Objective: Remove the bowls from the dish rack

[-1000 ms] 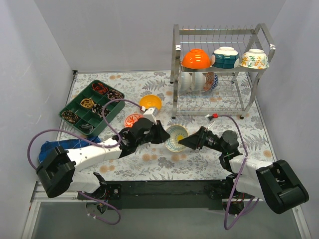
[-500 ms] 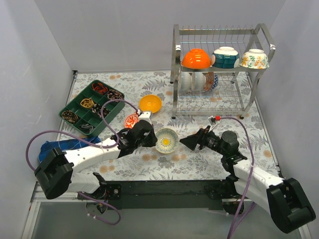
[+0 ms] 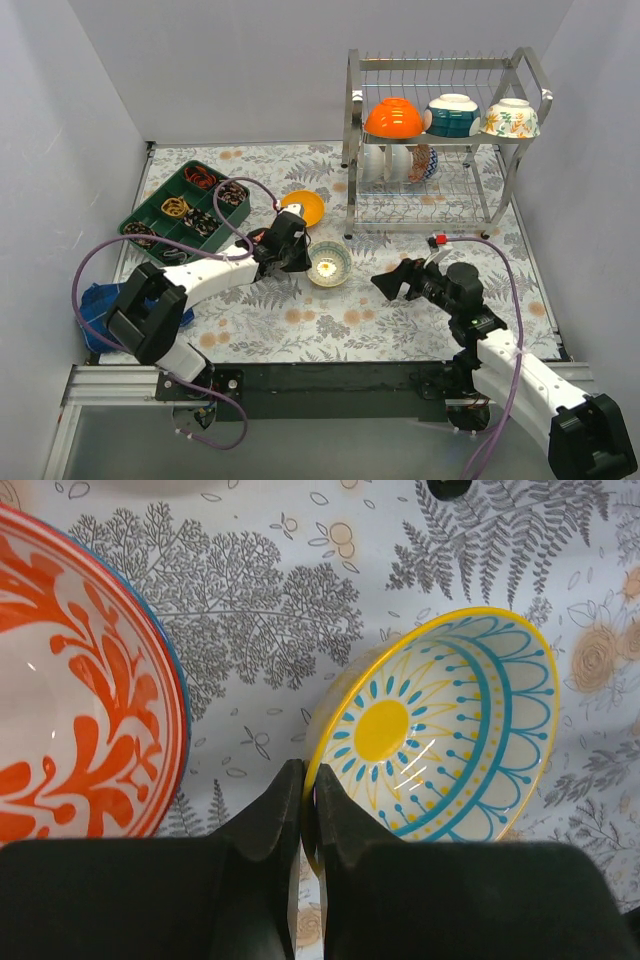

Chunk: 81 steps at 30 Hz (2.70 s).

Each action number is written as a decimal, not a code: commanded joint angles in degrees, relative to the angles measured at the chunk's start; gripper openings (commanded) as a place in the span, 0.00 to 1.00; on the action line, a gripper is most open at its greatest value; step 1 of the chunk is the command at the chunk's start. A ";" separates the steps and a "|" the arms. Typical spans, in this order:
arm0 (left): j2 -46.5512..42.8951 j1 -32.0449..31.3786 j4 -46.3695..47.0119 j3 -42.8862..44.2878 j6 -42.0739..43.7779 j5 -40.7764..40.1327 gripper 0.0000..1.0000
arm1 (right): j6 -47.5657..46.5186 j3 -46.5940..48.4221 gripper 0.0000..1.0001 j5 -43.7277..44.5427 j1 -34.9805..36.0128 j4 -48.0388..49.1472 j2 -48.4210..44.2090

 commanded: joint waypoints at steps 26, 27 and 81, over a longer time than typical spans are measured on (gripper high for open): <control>-10.84 5.55 -9.85 14.16 9.90 2.86 0.92 | -13.59 15.84 0.99 20.53 -1.33 -11.39 6.38; -12.15 6.33 -10.47 14.69 10.69 2.51 0.96 | -13.24 16.82 0.99 20.71 -1.94 -11.31 7.88; -21.31 10.82 -4.59 1.42 20.80 -6.90 0.98 | -8.76 52.95 0.99 -1.78 -28.05 37.91 75.92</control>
